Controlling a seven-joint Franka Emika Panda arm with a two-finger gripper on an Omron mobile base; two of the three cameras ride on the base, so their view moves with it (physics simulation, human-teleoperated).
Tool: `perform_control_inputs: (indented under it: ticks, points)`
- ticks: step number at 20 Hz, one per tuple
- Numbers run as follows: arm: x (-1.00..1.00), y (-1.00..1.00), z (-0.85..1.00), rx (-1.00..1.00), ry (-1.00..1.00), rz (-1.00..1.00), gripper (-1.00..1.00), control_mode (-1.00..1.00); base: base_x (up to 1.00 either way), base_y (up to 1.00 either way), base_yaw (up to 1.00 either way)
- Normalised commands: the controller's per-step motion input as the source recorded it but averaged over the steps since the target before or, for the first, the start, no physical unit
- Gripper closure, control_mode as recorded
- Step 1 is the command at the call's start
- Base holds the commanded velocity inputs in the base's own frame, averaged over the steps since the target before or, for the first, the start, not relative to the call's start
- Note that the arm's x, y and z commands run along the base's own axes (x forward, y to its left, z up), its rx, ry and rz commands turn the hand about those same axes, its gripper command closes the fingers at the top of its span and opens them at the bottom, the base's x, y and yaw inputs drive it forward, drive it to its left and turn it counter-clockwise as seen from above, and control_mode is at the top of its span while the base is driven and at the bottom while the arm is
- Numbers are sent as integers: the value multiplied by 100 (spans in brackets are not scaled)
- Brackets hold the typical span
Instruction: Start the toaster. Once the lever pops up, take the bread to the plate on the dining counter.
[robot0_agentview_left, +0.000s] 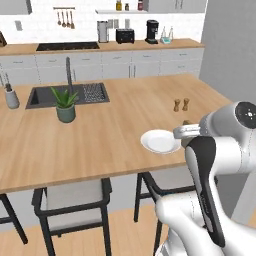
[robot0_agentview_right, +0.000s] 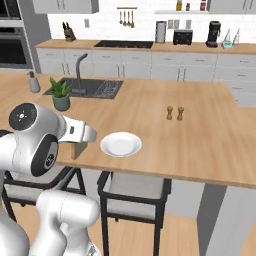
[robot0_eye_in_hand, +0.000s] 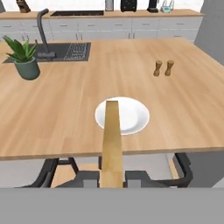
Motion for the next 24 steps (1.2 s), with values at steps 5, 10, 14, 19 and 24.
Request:
perform_control_inputs:
  ticks: [5,10,14,19,24]
  points:
    - [0,0,0,0,0,0,100,100,39,-25,0]
    - [0,0,0,0,0,0,100,100,32,-35,2]
    - [0,0,0,0,0,0,100,100,34,-30,6]
    - [0,0,0,0,0,0,100,100,41,-14,3]
    - [0,0,0,0,0,0,100,100,49,-5,1]
